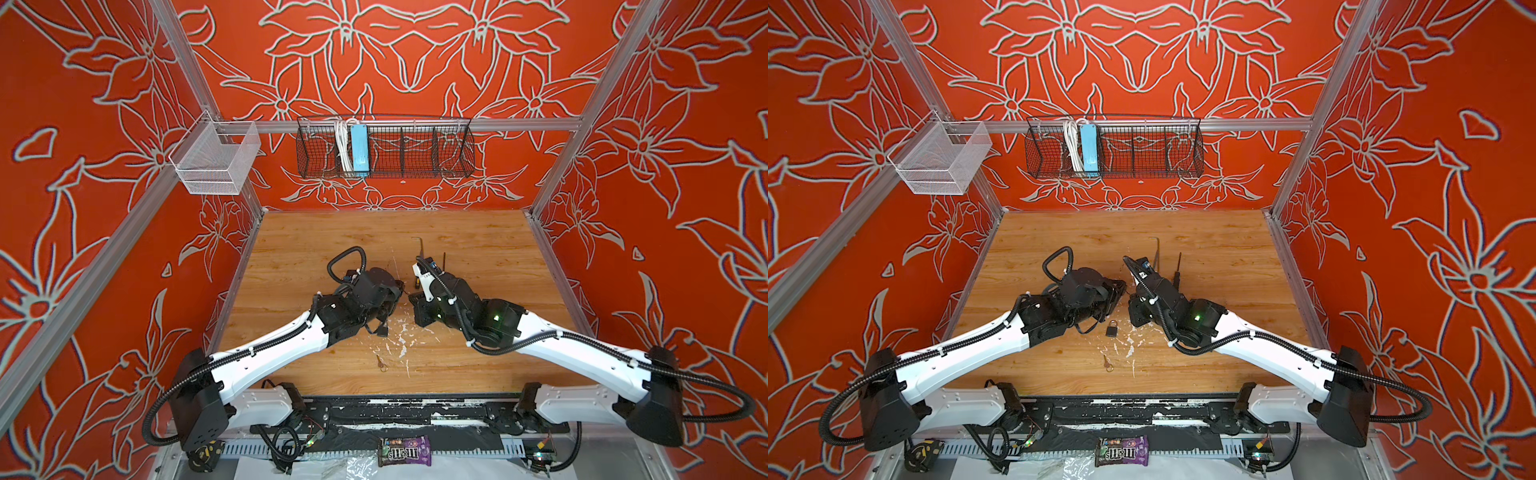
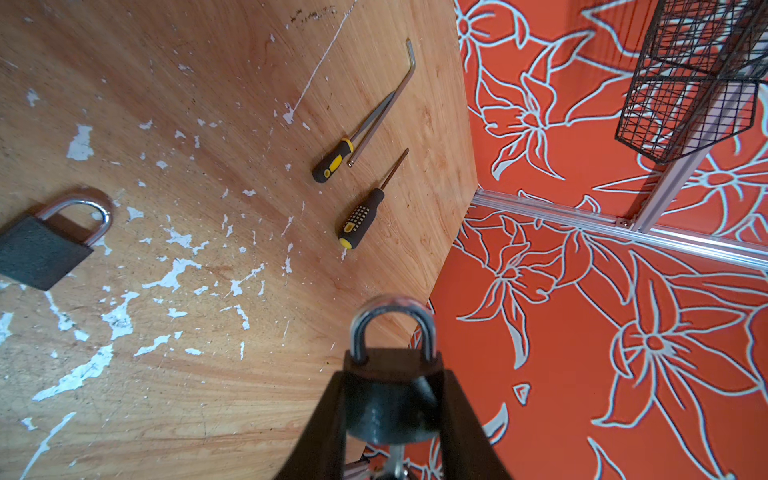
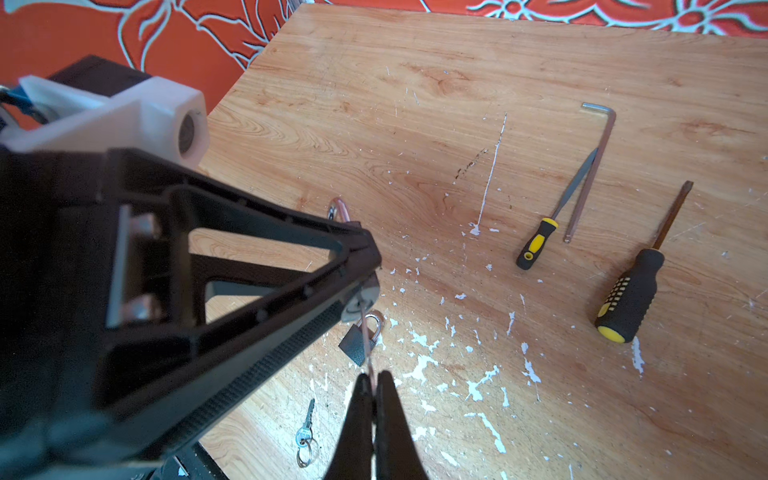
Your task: Unlock with the key
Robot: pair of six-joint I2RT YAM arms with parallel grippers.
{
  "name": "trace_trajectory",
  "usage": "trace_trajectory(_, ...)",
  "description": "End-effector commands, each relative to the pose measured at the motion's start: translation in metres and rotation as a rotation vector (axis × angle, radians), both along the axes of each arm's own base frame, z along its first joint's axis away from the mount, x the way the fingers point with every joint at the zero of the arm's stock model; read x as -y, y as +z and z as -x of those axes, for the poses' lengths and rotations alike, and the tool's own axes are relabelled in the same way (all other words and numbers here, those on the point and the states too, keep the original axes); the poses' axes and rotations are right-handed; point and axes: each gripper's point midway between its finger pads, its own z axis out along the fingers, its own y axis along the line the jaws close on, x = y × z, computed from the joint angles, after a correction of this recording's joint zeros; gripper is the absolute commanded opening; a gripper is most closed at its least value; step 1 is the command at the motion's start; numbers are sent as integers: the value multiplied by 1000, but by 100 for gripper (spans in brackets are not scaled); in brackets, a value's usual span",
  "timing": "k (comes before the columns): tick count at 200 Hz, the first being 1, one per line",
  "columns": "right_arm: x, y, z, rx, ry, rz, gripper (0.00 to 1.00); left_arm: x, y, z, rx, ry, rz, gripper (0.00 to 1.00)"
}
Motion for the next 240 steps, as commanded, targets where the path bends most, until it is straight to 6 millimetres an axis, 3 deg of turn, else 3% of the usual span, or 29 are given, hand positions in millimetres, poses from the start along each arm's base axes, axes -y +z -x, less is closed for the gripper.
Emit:
trace_trajectory(1,-2,4,-12,27,-27,-36,0,24,8,13,-28,-105,91,0)
trace_trajectory(26,-7,13,-18,90,-1,-29,0,37,10,20,-41,-159,125,0)
trace_trajectory(78,-12,27,-24,262,75,9,0,39,11,25,-37,-181,127,0)
trace_trajectory(108,-20,38,-22,140,94,-239,0,38,11,27,-27,-182,125,0)
trace_trajectory(131,-13,49,-26,66,44,-374,0,33,7,27,-25,-170,94,0)
trace_trajectory(164,9,49,-35,98,-53,-292,0,26,-2,27,-38,-147,44,0)
trace_trajectory(214,9,55,-35,177,-39,-193,0,23,-7,26,-50,-127,33,0)
trace_trajectory(240,2,44,-26,162,-7,-210,0,21,-1,23,-33,-104,49,0)
